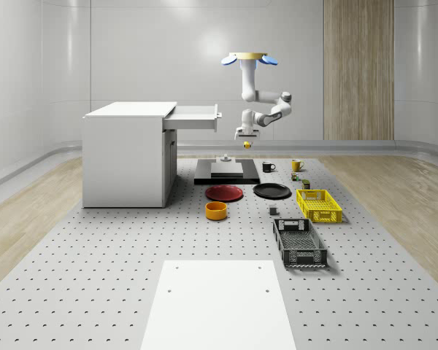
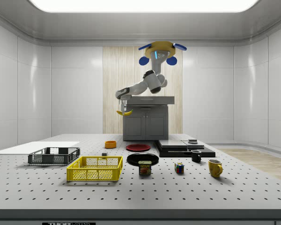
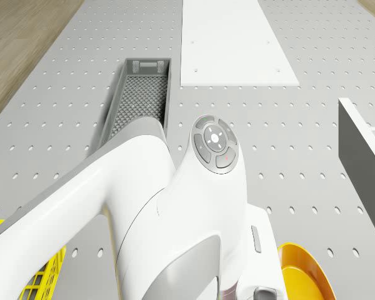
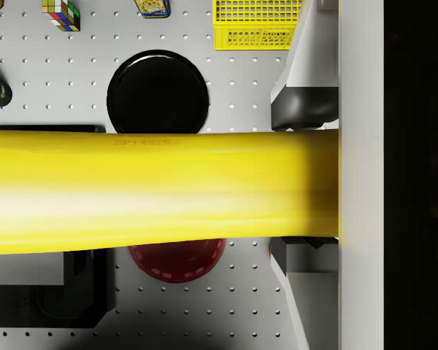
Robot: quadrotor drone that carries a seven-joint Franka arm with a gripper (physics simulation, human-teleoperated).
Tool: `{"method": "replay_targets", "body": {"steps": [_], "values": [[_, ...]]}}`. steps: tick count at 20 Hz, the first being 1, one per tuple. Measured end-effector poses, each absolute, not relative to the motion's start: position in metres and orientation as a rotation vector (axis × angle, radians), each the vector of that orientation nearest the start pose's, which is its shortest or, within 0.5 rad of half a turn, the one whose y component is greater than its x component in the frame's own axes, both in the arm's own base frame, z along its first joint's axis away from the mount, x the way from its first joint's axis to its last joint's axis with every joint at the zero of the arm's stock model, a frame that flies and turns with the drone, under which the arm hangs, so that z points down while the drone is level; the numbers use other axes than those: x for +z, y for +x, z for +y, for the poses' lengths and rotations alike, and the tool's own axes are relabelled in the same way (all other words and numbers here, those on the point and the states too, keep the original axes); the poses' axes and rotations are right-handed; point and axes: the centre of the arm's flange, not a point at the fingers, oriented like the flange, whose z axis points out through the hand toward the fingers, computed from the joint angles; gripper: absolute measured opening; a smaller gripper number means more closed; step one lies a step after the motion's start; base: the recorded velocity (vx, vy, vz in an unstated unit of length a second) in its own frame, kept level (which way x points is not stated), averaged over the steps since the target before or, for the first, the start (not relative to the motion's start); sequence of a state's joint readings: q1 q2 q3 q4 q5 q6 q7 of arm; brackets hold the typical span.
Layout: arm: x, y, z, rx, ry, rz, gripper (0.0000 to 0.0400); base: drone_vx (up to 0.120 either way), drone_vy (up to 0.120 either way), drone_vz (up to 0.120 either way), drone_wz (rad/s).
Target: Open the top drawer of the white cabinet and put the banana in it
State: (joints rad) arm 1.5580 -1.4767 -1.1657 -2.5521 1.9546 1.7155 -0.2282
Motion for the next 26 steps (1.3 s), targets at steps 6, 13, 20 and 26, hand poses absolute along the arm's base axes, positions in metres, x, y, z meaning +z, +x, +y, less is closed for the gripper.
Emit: {"method": "replay_targets", "body": {"steps": [6, 13, 20, 26], "values": [[0.5867, 0.3806, 0.0423, 0.786, -0.009, -0.001, 0.0190, -0.120, 0.000, 0.120, 0.000], [0.5867, 0.3806, 0.0423, 0.786, -0.009, -0.001, 0.0190, -0.120, 0.000, 0.120, 0.000], [0.5867, 0.3806, 0.0423, 0.786, -0.009, -0.001, 0.0190, -0.120, 0.000, 0.120, 0.000], [0.5867, 0.3806, 0.0423, 0.786, -0.009, -0.001, 0.0190, -0.120, 0.000, 0.120, 0.000]]}}
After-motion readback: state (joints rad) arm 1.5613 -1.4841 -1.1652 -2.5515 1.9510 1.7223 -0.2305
